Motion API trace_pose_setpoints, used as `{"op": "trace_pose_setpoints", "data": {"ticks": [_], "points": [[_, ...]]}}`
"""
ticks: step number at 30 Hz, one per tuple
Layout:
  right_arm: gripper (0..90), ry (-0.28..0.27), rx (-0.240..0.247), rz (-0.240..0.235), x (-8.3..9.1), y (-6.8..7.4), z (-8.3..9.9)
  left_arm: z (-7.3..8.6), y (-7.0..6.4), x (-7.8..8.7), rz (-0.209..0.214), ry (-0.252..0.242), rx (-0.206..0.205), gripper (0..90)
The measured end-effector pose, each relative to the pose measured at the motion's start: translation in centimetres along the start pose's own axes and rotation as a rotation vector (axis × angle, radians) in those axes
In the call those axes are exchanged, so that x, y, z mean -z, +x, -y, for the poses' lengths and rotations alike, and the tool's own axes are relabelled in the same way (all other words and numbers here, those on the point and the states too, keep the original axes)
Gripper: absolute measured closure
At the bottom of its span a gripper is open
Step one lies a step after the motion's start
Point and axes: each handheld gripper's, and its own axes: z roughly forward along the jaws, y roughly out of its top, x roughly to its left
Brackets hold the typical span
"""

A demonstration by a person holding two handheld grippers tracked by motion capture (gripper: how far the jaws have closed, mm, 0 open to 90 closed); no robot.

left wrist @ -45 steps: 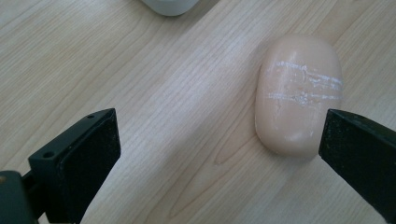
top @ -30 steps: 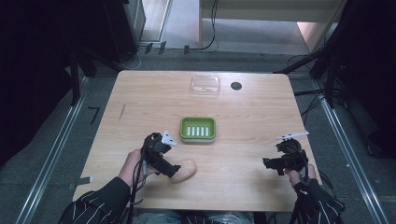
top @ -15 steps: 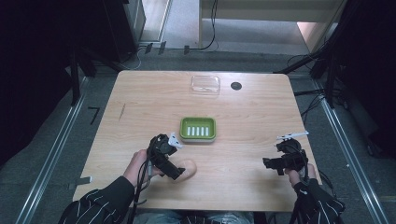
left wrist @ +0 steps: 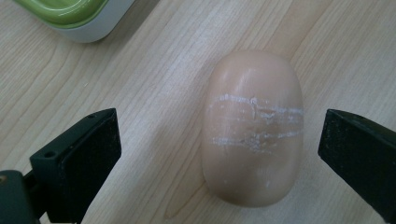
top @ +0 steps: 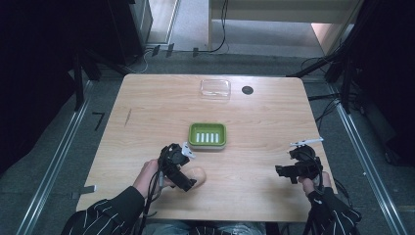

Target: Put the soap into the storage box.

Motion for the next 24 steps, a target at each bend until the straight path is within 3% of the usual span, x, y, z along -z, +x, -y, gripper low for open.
{"op": "trace_pose_setpoints", "data": {"ticks": [5,24], "points": [[14.1,0.000,0.000,-0.001,0.0,0.0,0.0,-0.5,-0.6,-0.6,0.005,0.022,-0.027,3.8],[14.1,-0.003,0.004,-0.001,0.0,0.0,0.0,-0.4,-1.0,-1.3,0.010,0.060,-0.052,15.5]]}}
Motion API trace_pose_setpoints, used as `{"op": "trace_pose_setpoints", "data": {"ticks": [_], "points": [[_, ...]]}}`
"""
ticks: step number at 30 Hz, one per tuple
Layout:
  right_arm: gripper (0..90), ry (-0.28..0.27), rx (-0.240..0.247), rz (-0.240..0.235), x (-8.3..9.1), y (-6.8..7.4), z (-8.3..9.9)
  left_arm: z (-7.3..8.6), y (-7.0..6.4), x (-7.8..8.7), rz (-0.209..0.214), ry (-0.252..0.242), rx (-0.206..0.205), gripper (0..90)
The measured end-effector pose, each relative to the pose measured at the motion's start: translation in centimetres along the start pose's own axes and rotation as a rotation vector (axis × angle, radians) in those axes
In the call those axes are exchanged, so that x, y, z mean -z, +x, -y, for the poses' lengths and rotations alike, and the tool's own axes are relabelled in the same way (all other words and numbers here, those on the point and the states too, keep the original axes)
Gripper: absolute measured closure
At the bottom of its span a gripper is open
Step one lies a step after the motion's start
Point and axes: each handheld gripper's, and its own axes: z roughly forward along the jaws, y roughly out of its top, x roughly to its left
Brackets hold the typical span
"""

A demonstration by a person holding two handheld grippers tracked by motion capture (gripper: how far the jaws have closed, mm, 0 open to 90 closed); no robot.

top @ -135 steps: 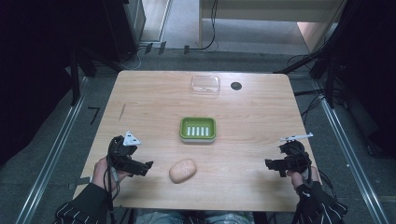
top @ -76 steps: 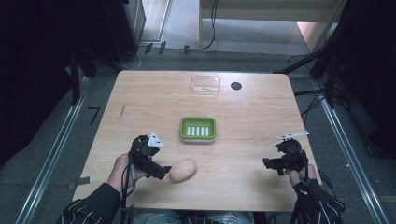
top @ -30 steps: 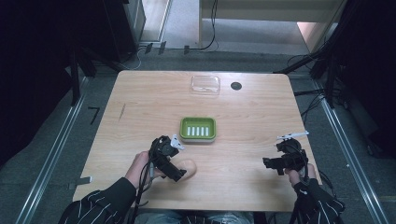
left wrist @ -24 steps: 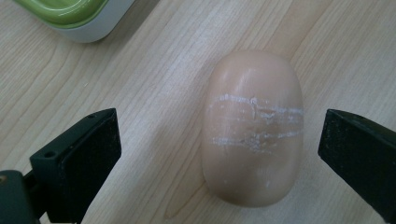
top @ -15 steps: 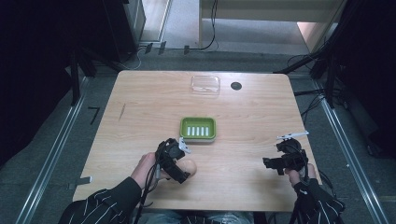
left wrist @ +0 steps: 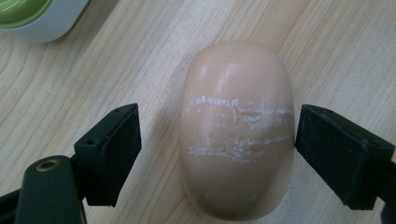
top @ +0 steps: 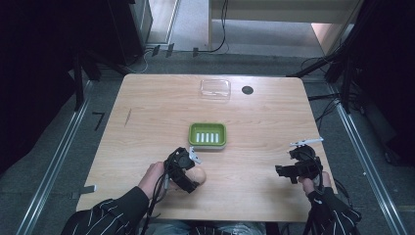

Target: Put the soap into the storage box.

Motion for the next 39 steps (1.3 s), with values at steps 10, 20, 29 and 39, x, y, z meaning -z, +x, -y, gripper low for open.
{"op": "trace_pose_setpoints", "data": {"ticks": [10,20,29,39], "points": [[14.1,-0.001,0.000,-0.002,0.0,0.0,0.0,0.0,-0.4,-0.4,0.001,0.015,-0.033,22.4],[14.1,-0.004,0.000,-0.003,0.0,0.0,0.0,0.1,-0.6,-0.6,0.025,0.035,-0.054,32.3],[14.1,-0.006,0.003,-0.003,0.0,0.0,0.0,0.1,-0.7,-0.8,0.014,0.045,-0.060,32.9],[14.1,-0.008,0.005,-0.003,0.0,0.0,0.0,0.3,-0.7,-1.0,0.017,0.049,-0.055,33.2]]}}
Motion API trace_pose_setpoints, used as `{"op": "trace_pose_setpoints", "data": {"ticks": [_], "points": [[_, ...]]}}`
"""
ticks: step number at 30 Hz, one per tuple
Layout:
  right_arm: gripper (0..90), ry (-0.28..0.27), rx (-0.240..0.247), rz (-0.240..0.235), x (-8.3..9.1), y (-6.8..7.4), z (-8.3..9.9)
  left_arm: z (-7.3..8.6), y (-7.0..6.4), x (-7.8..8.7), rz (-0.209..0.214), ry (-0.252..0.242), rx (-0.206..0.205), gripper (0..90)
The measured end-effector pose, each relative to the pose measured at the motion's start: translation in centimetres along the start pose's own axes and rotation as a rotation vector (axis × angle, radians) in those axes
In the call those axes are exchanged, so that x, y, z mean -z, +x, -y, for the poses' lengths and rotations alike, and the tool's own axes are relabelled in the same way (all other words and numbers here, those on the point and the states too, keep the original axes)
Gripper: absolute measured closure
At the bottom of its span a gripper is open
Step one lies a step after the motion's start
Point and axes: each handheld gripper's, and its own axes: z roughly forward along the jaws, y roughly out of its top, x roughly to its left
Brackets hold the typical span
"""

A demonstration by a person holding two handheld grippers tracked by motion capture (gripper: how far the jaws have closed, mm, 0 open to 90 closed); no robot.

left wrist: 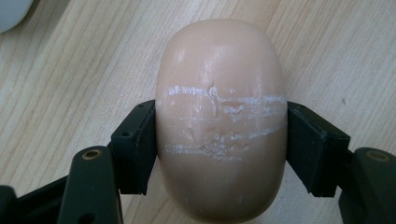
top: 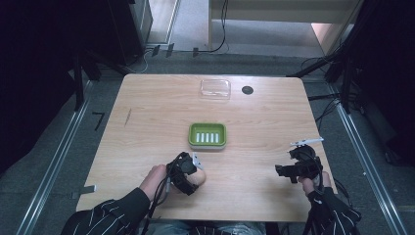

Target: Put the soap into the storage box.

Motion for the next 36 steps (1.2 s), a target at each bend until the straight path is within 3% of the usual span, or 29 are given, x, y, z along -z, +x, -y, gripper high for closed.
{"op": "trace_pose_setpoints", "data": {"ticks": [22,36], "points": [[14.1,0.002,-0.001,-0.004,0.0,0.0,0.0,0.2,0.3,0.5,0.008,-0.011,-0.004,33.7],[14.1,0.005,-0.001,-0.003,0.0,0.0,0.0,0.5,1.4,1.5,-0.012,-0.037,-0.024,33.7]]}}
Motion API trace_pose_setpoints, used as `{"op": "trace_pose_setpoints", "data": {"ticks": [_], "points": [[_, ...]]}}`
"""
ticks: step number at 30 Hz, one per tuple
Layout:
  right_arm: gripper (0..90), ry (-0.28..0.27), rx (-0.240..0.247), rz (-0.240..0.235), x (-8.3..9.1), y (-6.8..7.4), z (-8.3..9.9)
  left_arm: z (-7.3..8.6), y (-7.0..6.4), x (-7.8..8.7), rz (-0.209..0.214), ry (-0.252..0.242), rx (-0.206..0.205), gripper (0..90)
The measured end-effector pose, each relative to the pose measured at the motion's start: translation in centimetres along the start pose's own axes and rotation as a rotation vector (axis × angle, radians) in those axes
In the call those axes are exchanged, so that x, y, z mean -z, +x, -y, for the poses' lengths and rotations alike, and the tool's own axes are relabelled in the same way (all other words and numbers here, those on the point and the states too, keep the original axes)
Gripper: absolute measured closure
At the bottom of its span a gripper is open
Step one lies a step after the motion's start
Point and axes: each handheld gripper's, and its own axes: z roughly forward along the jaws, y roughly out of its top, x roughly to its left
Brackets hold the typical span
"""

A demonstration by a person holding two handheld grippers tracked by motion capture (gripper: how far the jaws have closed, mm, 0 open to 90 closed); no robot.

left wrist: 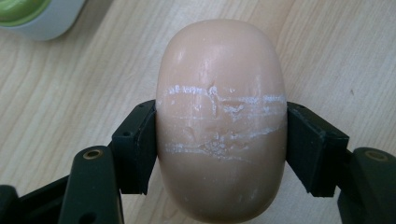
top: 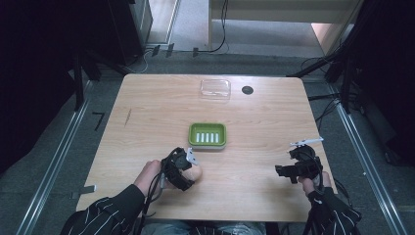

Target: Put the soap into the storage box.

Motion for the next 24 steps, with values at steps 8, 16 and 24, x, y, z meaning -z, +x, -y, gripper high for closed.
{"op": "trace_pose_setpoints", "data": {"ticks": [8,16,24], "points": [[14.2,0.001,0.002,0.003,0.0,0.0,0.0,0.0,0.3,0.5,-0.011,-0.015,-0.010,33.7],[14.1,0.000,0.000,0.002,-0.1,0.0,0.0,-0.3,0.9,1.0,-0.024,-0.031,-0.027,33.7],[14.1,0.001,0.002,0.001,-0.1,0.0,0.0,-1.2,1.6,1.4,-0.030,-0.054,-0.044,33.7]]}}
